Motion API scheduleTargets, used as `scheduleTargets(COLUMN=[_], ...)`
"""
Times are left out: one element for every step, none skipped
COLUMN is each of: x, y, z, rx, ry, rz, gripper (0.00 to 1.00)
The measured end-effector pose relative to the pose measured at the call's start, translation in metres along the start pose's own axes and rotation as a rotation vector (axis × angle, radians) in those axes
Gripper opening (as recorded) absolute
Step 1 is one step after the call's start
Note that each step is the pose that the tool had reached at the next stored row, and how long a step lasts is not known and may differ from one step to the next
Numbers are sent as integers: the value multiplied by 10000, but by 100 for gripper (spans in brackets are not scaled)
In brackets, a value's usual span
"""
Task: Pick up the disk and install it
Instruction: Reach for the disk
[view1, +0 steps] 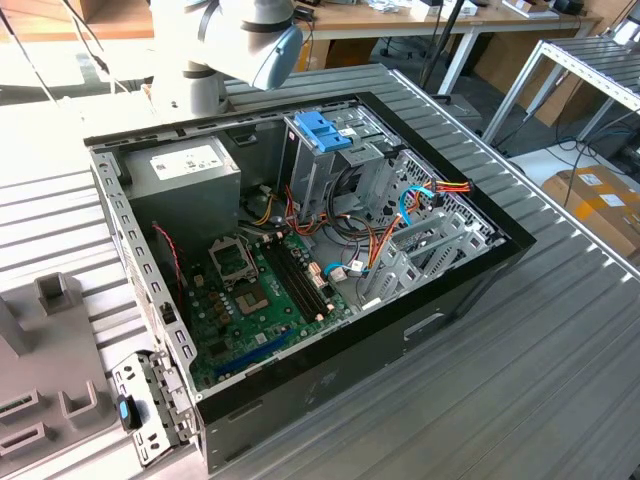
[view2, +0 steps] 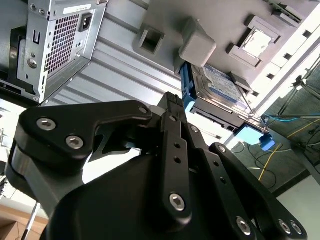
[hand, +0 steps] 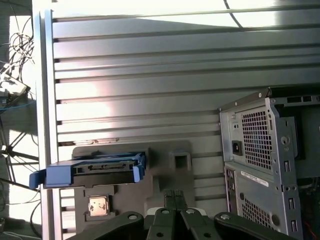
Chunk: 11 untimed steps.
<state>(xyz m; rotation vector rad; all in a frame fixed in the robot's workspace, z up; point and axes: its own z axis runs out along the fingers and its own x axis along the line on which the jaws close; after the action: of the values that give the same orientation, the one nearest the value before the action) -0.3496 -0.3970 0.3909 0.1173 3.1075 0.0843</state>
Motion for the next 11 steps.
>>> scheduleTargets(x=[7, 10, 14, 20, 27, 33, 38, 41, 45, 49, 53], y=[-1, -1, -1, -2, -2, -3, -3, -3, -3, -4, -4], z=[0, 0, -1, 0, -1, -1, -1, -1, -1, -1, -1], rx=[0, -1, 0, 0, 0, 0, 0, 0, 0, -1, 0], ry=[-1, -1, 0, 0, -1, 0, 0, 0, 0, -1, 0], rz=[0, 0, -1, -1, 0, 0, 0, 0, 0, 0, 0], gripper=[11, 11, 11, 11, 11, 11, 11, 11, 11, 11, 11])
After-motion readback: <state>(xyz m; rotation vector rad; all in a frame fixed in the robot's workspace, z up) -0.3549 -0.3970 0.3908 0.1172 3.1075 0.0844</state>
